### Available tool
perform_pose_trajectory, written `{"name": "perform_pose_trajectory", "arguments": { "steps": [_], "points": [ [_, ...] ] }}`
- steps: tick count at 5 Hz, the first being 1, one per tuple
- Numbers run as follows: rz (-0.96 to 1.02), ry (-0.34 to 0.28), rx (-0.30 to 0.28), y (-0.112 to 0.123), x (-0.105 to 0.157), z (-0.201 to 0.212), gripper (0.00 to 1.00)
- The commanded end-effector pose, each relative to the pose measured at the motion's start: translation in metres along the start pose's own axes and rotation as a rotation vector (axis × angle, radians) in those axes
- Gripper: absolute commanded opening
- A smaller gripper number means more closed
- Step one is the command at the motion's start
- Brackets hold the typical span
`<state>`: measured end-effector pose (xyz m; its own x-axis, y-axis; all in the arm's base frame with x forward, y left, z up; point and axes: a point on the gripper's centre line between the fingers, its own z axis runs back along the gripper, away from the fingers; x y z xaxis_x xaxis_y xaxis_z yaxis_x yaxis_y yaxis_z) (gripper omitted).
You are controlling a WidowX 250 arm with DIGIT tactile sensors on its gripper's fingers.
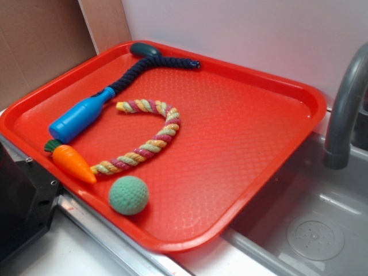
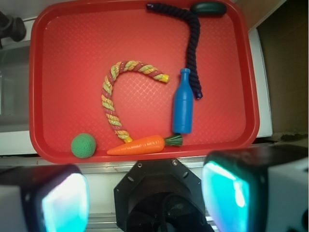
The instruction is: Grab the blue bottle.
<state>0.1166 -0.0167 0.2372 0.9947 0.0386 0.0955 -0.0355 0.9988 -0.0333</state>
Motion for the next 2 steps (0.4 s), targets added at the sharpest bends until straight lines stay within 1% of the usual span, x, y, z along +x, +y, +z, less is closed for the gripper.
{"name": "perform_pose_trajectory", "arguments": {
  "steps": [1, 2],
  "points": [
    [0.0, 0.0, 0.0, 0.0, 0.0, 0.0, 1.0],
    [-0.118, 0.015, 0.024, 0.01, 0.006, -0.04, 1.0]
  ]
}}
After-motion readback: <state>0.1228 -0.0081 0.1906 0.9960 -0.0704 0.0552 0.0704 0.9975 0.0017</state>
